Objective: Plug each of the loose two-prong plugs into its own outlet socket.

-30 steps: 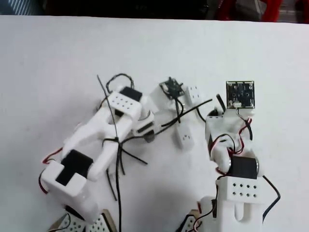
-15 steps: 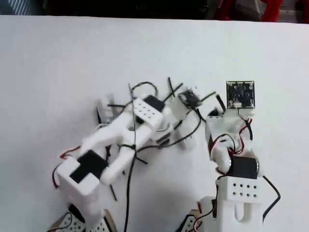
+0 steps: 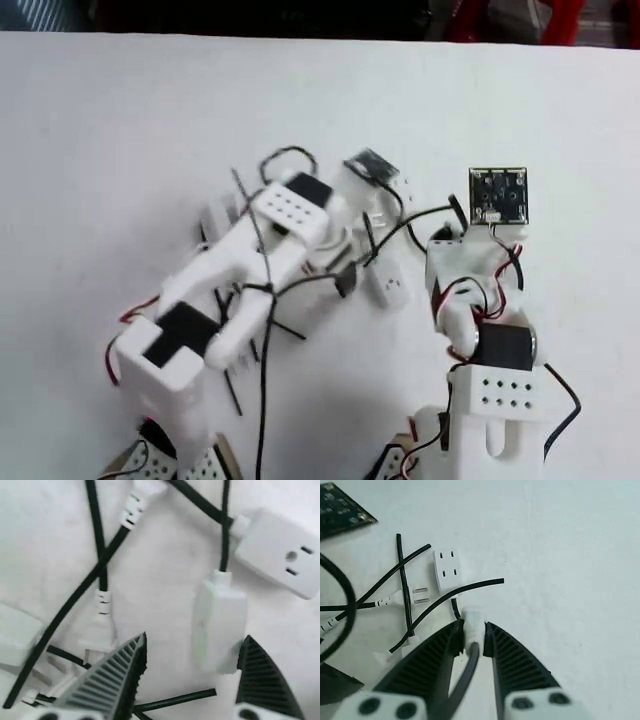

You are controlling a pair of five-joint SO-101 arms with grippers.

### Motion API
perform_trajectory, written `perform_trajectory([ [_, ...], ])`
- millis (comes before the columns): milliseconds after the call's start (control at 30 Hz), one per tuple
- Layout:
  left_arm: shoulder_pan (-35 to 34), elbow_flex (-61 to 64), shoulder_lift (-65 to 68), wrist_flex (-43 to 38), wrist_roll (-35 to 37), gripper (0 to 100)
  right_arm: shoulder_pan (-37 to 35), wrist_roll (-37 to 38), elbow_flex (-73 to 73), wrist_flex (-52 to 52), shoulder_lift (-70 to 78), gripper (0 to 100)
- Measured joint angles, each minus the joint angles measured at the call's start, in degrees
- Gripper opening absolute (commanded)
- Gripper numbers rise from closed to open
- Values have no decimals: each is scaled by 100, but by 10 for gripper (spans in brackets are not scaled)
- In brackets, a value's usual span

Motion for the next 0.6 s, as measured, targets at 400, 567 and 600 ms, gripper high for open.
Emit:
perform_trajectory([
  [400, -1108, -237, -9, 0, -580, 286, -9, 0, 0, 0, 0, 18],
  [567, -1116, -545, -571, 747, -633, 237, -9, 0, 0, 0, 0, 18],
  [600, -1116, -554, -782, 844, -615, 236, -62, 0, 0, 0, 0, 18],
])
